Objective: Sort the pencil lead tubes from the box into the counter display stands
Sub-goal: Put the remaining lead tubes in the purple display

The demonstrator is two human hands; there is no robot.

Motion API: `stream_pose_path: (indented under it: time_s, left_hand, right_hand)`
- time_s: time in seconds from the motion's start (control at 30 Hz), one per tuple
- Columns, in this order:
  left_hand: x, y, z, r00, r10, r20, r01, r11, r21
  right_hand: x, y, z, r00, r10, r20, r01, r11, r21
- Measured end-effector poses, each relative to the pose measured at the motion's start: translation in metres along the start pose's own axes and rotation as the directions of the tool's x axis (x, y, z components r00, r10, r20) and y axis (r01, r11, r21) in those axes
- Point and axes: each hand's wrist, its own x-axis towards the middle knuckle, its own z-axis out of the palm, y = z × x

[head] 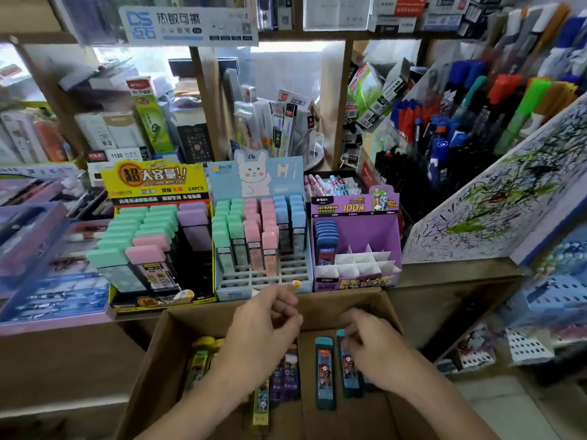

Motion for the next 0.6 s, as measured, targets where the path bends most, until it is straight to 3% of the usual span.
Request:
stream_pose_path:
  time_s: [0.1,0.3,0.6]
  left_hand:
    - [-0.011,-0.018,0.017,0.965,-0.2,0.167,0.218,0.972,-0.094]
    - [-0.028,-0.032,0.051,0.813,-0.416,0.407,0.537,0.806,-0.249]
    - [-0.032,-0.034,0.06,0.731,-0.496,0.468,0.666,0.667,-0.334]
  right_hand:
    - [-0.007,0.002,0.001,0.997,0.066,-0.047,-0.067,0.998,-0.013]
    - [-0.02,-0.002,0.009,0.975,0.207,0.083,-0.208,0.978,0.011]
    - [-0.019,-0.009,0.019,0.928,0.351,0.122,-0.369,0.911,0.187]
